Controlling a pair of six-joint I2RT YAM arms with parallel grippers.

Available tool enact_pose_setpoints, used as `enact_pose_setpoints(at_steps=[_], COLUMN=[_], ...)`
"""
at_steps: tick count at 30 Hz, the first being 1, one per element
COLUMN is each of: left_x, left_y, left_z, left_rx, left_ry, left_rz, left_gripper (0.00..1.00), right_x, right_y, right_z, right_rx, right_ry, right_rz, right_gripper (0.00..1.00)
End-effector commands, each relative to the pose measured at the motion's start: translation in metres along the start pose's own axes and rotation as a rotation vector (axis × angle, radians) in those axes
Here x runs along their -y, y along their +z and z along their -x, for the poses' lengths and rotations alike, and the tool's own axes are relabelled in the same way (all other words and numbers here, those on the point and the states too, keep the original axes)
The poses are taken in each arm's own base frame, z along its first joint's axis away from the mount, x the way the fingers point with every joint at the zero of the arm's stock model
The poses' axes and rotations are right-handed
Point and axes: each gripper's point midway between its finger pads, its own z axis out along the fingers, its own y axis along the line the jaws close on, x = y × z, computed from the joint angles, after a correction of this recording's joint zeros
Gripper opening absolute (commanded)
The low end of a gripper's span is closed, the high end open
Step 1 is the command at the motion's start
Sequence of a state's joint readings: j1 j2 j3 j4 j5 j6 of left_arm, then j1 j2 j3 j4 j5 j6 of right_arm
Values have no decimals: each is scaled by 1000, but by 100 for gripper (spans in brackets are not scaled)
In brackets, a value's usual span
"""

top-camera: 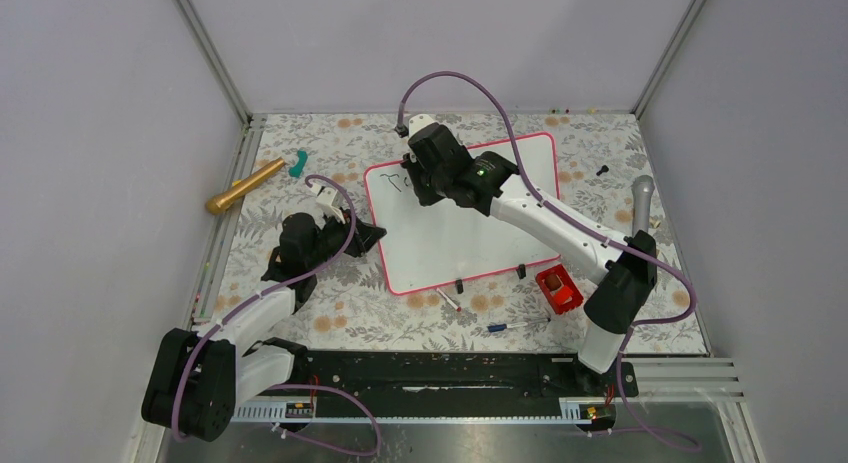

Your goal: Write a sentence on the whiteboard

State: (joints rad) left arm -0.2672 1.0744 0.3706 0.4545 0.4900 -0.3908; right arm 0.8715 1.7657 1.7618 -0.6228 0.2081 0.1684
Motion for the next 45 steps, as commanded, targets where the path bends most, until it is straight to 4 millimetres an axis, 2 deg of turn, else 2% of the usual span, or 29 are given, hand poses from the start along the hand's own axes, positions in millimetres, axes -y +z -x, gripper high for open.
enact_pose_setpoints(at_steps=[1, 30, 45], left_x=[8, 9, 10], left_y=[0, 0, 0], left_z=[10, 10, 10], left_rx=[37, 36, 35], left_ry=[80, 82, 84], left_rz=[-29, -30, -33], left_gripper=[0, 0, 0], right_x=[13, 14, 5], right_y=[-15, -14, -8], right_z=[5, 31, 33], right_rx=[25, 82, 72], right_ry=[-23, -20, -13], right_rz=[-61, -88, -49], right_gripper=[0, 0, 0])
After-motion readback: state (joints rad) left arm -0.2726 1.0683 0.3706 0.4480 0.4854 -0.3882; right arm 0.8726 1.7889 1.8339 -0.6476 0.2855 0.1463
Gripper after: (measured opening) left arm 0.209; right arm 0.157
